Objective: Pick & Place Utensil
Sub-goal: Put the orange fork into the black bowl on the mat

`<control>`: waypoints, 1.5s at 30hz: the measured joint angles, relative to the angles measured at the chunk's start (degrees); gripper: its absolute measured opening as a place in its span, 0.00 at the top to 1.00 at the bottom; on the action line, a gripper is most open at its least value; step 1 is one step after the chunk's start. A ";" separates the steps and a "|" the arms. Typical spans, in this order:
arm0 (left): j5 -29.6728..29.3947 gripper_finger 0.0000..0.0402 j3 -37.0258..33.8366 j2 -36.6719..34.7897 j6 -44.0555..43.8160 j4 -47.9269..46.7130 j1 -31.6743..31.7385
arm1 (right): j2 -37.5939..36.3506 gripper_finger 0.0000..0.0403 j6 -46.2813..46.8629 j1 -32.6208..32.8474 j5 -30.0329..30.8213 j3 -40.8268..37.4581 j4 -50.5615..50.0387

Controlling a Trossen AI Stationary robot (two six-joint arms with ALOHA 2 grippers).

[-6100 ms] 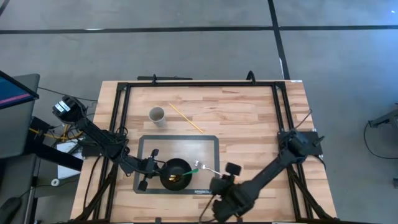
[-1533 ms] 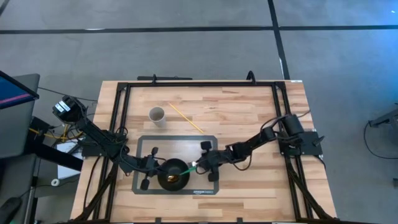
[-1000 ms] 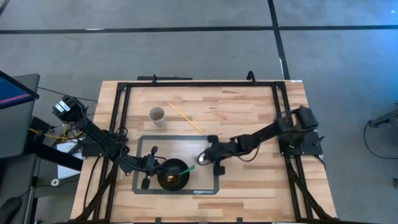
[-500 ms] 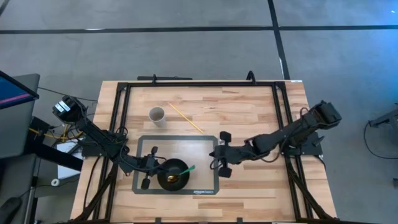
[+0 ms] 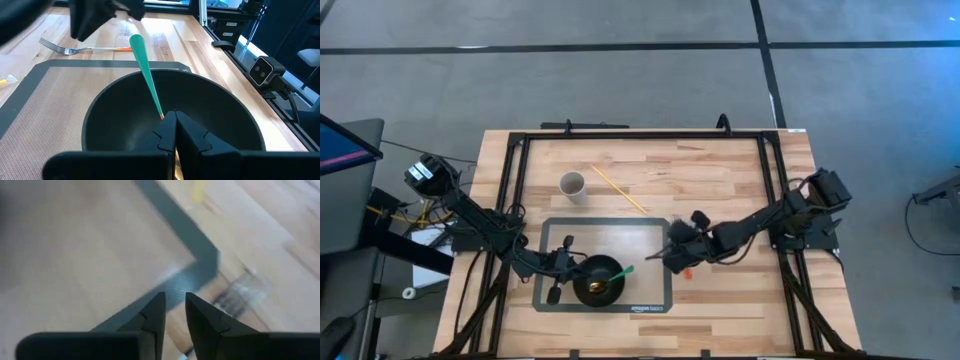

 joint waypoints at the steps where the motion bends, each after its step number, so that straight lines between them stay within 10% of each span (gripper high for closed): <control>1: 0.01 0.99 0.00 0.00 0.00 0.00 0.00 | -0.02 0.82 3.69 -0.04 0.14 0.02 -1.21; 9: 0.00 0.99 0.00 0.00 1.51 0.00 0.02 | -0.38 0.81 27.62 1.29 0.23 0.09 -6.59; 45: 0.05 0.99 0.00 0.00 1.34 0.12 0.02 | 5.92 0.81 37.17 3.67 3.95 4.97 -20.19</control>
